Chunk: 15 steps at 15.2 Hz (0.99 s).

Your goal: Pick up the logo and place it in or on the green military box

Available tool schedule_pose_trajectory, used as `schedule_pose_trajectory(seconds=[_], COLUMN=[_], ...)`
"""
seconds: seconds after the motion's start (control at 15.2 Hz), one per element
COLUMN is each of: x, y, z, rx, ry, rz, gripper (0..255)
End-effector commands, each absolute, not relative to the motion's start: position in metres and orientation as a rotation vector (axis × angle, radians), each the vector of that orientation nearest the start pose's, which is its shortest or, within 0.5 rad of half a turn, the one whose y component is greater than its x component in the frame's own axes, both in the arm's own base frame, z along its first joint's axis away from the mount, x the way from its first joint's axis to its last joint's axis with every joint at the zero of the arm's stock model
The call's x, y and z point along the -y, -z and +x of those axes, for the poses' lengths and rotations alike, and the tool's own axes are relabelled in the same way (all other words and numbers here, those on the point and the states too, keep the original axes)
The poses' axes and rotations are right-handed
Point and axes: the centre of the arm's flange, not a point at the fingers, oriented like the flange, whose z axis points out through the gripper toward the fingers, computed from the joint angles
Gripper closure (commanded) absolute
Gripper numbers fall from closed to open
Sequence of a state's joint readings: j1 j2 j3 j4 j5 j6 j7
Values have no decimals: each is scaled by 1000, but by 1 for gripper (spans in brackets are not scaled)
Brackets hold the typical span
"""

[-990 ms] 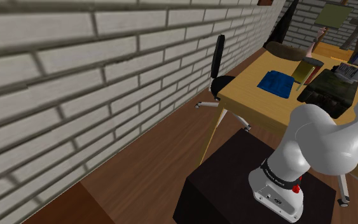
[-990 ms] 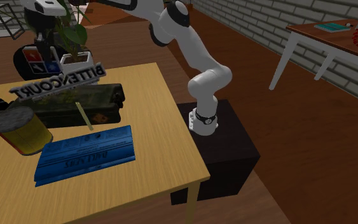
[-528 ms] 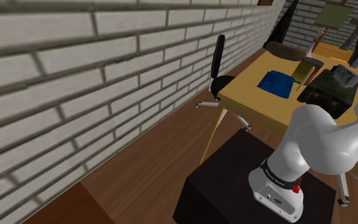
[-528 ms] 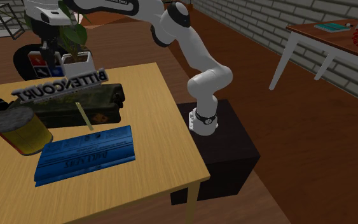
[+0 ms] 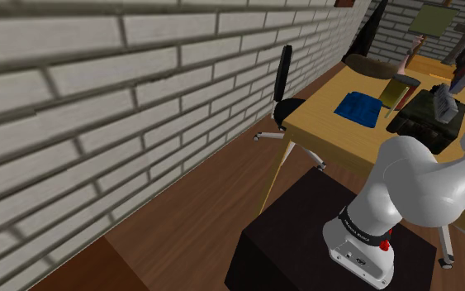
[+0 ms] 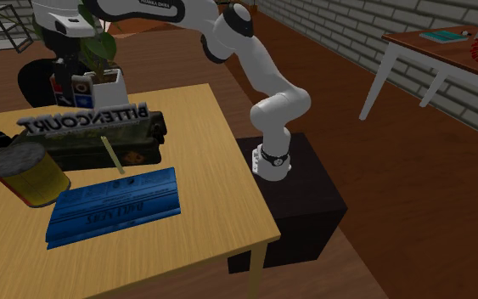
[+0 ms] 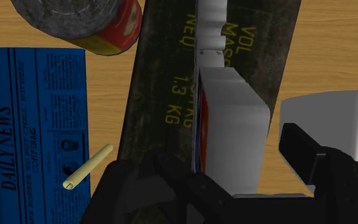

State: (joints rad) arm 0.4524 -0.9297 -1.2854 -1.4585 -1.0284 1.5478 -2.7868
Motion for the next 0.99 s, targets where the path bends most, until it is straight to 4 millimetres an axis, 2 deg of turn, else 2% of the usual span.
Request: schedule_pose_trajectory(seconds=[0.0, 0.2, 0.46, 0.92], x=[617, 616, 602, 602], y=[-619, -620, -668, -668], z=[-10, -9, -12, -12], rx=[-2216, -2216, -2216, -2216], ry=[260, 260, 260, 260], rz=[1880, 1880, 1880, 1880], gripper=[0, 0, 0, 0])
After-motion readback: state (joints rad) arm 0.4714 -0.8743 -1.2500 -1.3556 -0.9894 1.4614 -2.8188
